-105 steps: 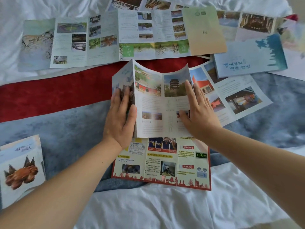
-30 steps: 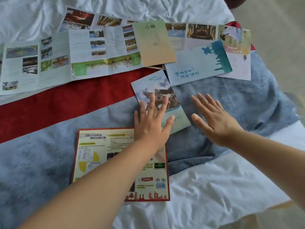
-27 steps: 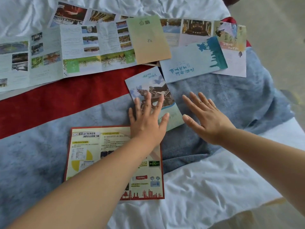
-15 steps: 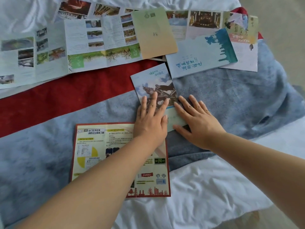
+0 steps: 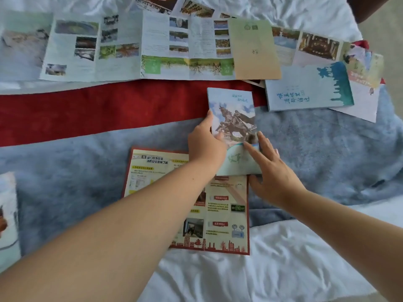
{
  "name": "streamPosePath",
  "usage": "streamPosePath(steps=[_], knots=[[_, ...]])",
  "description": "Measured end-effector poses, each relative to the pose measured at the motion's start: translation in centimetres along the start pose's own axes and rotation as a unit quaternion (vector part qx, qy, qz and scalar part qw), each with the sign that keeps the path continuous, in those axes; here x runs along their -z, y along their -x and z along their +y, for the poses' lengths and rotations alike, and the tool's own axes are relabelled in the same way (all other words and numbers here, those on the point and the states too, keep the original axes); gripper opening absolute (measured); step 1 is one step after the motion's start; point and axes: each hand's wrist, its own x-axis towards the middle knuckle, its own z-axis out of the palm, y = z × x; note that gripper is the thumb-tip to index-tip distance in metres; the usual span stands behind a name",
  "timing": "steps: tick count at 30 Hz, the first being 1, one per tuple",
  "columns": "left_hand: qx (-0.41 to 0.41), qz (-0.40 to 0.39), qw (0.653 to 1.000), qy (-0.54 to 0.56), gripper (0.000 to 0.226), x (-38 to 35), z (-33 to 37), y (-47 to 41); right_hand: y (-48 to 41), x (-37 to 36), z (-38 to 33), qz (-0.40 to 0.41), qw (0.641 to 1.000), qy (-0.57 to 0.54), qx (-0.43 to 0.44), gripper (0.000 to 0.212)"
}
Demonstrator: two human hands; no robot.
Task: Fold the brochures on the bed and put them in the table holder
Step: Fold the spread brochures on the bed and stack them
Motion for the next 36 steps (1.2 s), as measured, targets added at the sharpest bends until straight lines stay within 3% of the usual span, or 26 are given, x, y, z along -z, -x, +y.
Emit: streamPosePath(steps=[4, 12, 16, 21, 26, 30, 36], knots=[[0.004, 0.018, 1.000, 0.009, 0.061, 3.6, -1.1, -0.3, -1.1, 0.2, -3.7, -0.001, 0.999, 0.034, 0.039, 0.083], [-0.040, 0.106, 0.993, -0.028, 0.057, 13.9, -7.0, 0.4, -4.0, -1.2, -15.2, 0.058, 0.959, 0.134, 0.244, 0.089], [-0.068, 0.162, 0.983, -0.048, 0.051, 20.6, -10.9, 2.2, -4.8, -4.0, -22.3, 0.017, 0.938, 0.148, 0.314, 0.086], [-0.067, 0.212, 0.959, -0.174, 0.052, 30.0, -17.2, 5.4, -4.2, -9.1, -32.8, -0.035, 0.924, 0.123, 0.359, 0.097], [-0.023, 0.226, 0.944, -0.238, 0.053, 37.3, -24.1, 9.7, -1.2, -14.7, -41.4, -0.053, 0.902, 0.117, 0.413, 0.087], [0.005, 0.220, 0.940, -0.262, 0.057, 39.7, -28.3, 13.0, 1.7, -18.9, -44.4, -0.111, 0.879, 0.158, 0.437, 0.095], [0.027, 0.212, 0.940, -0.266, 0.056, 39.5, -32.1, 15.9, 4.4, -22.0, -45.5, -0.127, 0.875, 0.172, 0.434, 0.080]])
